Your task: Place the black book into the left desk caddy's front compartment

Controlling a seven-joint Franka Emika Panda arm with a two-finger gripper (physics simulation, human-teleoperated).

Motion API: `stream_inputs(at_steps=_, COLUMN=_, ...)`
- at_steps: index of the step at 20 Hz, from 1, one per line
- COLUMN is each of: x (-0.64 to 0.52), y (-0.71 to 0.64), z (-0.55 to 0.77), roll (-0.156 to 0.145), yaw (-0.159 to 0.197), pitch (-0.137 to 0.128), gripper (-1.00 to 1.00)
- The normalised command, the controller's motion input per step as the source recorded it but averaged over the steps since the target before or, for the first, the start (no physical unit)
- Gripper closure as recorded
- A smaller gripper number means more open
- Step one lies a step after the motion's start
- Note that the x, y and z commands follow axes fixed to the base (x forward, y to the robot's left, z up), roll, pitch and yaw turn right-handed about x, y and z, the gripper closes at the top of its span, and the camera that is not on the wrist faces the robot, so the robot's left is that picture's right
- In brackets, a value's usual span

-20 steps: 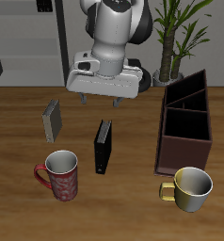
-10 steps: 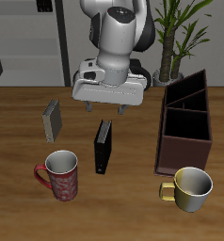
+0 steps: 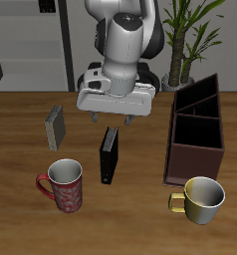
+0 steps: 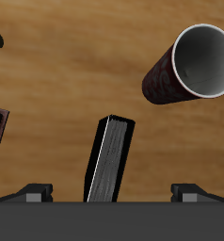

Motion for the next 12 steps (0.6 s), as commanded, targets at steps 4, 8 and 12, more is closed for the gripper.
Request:
stream_inputs(at_steps=4, x=0.00, y=-0.04, z=-0.11, roll=-0.001, yaw=-0.018, pitch=0.021, gripper=-1.00)
stream_inputs(at_steps=8, x=0.01, y=-0.02, z=-0.12, roll=0.000, yaw=-0.014, pitch=0.031, gripper=-1.00)
stream_inputs(at_steps=12, x=0.02, y=-0.01, z=-0.15, roll=0.000, yaw=-0.002, pitch=0.017, gripper=-1.00)
